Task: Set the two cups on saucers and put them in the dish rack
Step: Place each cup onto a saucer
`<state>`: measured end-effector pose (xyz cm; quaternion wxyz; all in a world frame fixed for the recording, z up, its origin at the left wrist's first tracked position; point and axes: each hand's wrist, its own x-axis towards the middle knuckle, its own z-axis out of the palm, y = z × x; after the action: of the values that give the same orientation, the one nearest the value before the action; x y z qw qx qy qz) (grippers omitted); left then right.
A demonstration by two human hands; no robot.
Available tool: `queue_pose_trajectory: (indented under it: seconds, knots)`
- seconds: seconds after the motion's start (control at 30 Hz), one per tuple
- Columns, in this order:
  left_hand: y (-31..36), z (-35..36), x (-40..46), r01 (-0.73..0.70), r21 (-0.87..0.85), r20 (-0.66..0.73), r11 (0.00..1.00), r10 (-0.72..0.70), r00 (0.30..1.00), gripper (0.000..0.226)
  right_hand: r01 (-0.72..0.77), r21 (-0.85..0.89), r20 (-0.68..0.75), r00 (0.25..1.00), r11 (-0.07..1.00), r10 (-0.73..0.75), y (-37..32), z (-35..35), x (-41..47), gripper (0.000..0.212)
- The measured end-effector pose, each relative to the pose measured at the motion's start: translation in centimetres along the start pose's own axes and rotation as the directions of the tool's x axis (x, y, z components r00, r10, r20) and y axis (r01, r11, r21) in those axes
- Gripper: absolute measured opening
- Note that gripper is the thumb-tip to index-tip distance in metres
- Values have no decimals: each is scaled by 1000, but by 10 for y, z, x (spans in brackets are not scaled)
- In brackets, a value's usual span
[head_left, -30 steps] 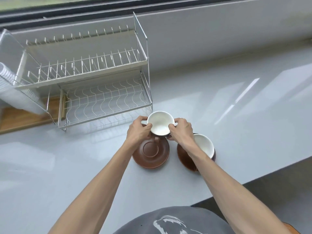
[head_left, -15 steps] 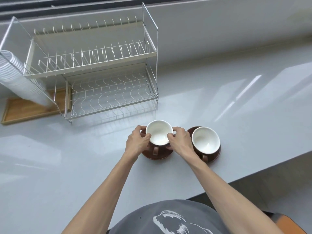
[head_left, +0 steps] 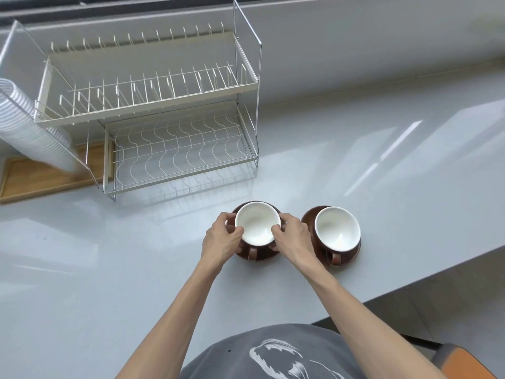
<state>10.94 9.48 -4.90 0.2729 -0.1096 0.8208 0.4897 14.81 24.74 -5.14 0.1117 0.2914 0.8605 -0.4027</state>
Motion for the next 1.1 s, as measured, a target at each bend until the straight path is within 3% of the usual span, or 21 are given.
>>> queue_pose_trajectory:
  seconds: [0.4,0.87,1.1]
  knots:
    - [-11,0,0,-20,-77,-13,997,19,1000,29,31,-2,19,999,1000,-31,2,4,1,30]
    - [-14,2,-1,-56,-105,-27,993,54,998,42,46,31,22,999,998,-46,6,5,1,36]
    - [-17,-4,8,-113,-18,-107,993,111,988,35,37,-51,-83,996,998,-41,11,4,-1,44]
